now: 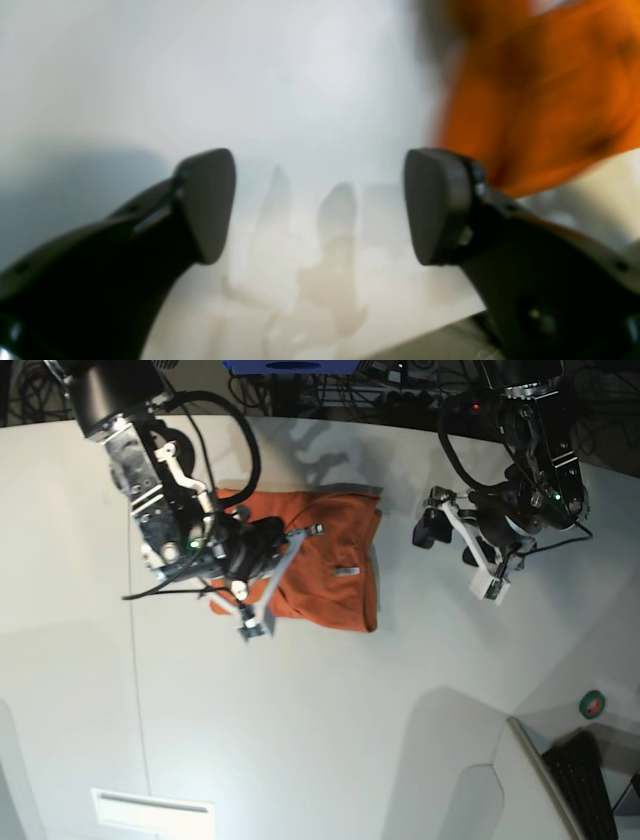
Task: Layout the t-shirt on the table in an organized manner, then fold the t-shirt properly
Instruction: 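Release the shirt and lift the right gripper to its edge, then grasp the folded shirt's edge with the left gripper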
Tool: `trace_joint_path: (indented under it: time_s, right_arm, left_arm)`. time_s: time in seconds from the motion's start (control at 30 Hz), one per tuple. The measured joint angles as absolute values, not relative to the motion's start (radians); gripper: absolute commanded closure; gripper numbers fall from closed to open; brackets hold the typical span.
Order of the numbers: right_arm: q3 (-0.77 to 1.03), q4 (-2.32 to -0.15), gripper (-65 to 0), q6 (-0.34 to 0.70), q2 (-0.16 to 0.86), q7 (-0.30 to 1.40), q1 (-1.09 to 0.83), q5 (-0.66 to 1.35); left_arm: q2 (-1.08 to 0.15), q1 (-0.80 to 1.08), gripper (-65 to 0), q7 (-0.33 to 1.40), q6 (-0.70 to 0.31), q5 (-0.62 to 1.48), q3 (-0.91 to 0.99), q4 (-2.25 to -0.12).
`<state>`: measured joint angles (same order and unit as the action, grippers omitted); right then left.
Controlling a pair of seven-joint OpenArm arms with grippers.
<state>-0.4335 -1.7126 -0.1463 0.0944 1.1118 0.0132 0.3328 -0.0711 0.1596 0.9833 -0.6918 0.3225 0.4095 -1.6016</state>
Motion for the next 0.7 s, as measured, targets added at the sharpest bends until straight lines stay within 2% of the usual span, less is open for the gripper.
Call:
trace_joint_path:
  time_s: [0.1, 0.23, 0.37, 0.53, 0.7]
  right_arm:
    - [-0.348, -1.745, 0.0, -0.146, 0.143, 1.119, 0.006, 0.33]
    - [-0.284, -1.757, 0.0, -0.146, 0.151, 1.127, -0.052, 0.338]
    - [-0.274, -1.76, 0.0, -0.146, 0.152, 1.127, -0.067, 0.337]
    - [-0.272, -1.761, 0.0, -0.146, 0.168, 1.124, -0.084, 0.337]
    - [-0.272, -1.761, 0.0, -0.146, 0.168, 1.12, -0.081, 0.337]
  left_arm:
    - [-0.077, 0.153, -54.3, 0.986, -0.69, 0.428, 0.352, -1.601]
    - [-0.066, 0.114, -54.3, 0.991, -0.689, 0.443, 0.326, -1.549]
    - [-0.033, 0.059, -54.3, 0.992, -0.69, 0.45, 0.296, -1.417]
    - [-0.022, 0.027, -54.3, 0.992, -0.6, 0.443, 0.294, -1.306]
    - [0.0, -0.019, -54.1, 0.987, -0.602, 0.445, 0.294, -1.25]
